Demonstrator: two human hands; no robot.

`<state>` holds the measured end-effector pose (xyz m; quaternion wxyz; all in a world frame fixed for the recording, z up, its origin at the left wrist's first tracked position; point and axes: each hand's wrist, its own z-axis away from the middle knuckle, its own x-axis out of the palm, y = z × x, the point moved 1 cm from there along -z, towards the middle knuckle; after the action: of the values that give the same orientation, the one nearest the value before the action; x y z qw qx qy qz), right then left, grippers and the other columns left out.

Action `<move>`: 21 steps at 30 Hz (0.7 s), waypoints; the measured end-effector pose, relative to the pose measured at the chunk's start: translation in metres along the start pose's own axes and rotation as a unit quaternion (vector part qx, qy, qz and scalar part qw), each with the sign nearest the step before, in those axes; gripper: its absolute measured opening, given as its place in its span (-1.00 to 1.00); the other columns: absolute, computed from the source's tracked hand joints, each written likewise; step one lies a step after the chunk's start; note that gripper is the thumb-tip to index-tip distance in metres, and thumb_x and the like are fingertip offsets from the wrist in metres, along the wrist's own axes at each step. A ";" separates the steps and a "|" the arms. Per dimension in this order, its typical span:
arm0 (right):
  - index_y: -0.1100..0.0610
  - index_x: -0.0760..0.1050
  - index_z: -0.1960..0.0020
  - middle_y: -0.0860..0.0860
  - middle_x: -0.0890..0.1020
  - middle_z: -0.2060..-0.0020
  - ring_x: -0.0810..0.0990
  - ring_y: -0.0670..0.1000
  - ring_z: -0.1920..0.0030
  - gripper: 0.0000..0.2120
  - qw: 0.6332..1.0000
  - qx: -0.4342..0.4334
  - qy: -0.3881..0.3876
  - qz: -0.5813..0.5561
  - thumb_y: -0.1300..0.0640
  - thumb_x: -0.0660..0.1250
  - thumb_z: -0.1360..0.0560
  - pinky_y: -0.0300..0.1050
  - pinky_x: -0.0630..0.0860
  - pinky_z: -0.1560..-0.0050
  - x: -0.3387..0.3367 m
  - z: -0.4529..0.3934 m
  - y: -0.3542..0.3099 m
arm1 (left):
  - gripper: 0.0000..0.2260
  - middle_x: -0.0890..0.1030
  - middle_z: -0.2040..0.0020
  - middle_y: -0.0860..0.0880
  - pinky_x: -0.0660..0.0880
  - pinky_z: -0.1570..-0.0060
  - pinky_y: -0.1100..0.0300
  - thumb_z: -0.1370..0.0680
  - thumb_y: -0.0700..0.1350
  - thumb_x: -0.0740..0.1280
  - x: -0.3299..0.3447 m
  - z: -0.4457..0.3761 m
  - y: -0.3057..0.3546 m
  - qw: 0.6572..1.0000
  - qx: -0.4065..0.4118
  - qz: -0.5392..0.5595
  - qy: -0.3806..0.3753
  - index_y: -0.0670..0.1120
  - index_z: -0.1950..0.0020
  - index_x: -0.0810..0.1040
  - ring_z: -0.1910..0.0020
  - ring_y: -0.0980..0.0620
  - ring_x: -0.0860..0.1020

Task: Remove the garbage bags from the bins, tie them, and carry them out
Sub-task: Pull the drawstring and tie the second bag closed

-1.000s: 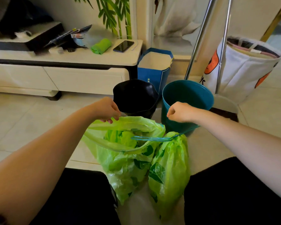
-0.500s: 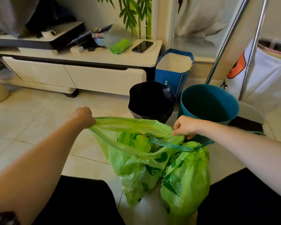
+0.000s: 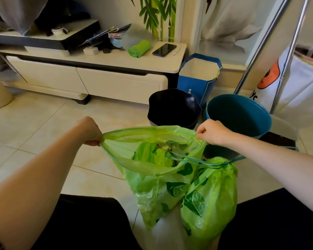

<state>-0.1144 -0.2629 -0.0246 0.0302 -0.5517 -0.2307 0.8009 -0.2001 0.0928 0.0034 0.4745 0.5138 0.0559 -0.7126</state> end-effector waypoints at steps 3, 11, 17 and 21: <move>0.17 0.66 0.12 0.10 0.69 0.18 0.63 0.13 0.09 -0.84 0.999 0.008 0.023 -0.025 0.20 0.29 -0.48 0.02 0.57 0.00 -0.005 0.004 -0.001 | -0.81 0.64 0.49 -0.13 0.61 -0.05 -0.07 -0.39 -0.32 0.48 -0.004 0.006 -0.001 1.000 -0.003 0.009 -0.006 -0.39 0.06 0.63 0.31 -0.12 0.64; 0.12 0.65 0.15 -0.08 0.57 0.28 0.51 -0.04 0.18 -0.91 0.981 0.014 0.067 -0.180 0.18 0.37 -0.49 -0.15 0.42 0.11 -0.019 0.014 -0.012 | -0.94 0.68 0.24 -0.18 0.61 0.31 0.13 -0.45 -0.29 0.43 -0.012 0.018 -0.001 0.995 0.070 0.068 0.026 -0.30 0.14 0.62 0.48 0.05 0.62; 0.09 0.62 0.15 0.00 0.59 0.30 0.50 -0.06 0.26 -0.93 0.951 0.010 0.122 -0.283 0.16 0.38 -0.49 -0.25 0.35 0.31 -0.038 0.021 -0.019 | -0.95 0.67 0.22 -0.16 0.61 0.30 0.21 -0.50 -0.26 0.39 -0.015 0.032 0.014 0.980 0.127 0.150 -0.010 -0.24 0.14 0.61 0.34 0.01 0.62; 0.12 0.61 0.02 0.02 0.63 0.19 0.58 -0.05 0.14 -0.90 0.925 -0.023 0.138 -0.355 0.14 0.34 -0.52 -0.16 0.52 0.10 -0.051 0.031 -0.030 | -0.88 0.66 0.12 -0.19 0.61 0.06 0.09 -0.51 -0.22 0.38 -0.017 0.040 0.032 0.958 0.185 0.220 -0.006 -0.27 0.05 0.60 0.17 -0.05 0.64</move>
<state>-0.1285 -0.2623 0.0410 0.3310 -0.5394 -0.4231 0.6484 -0.2033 0.0636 0.0485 0.5166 0.5881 -0.1944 -0.5912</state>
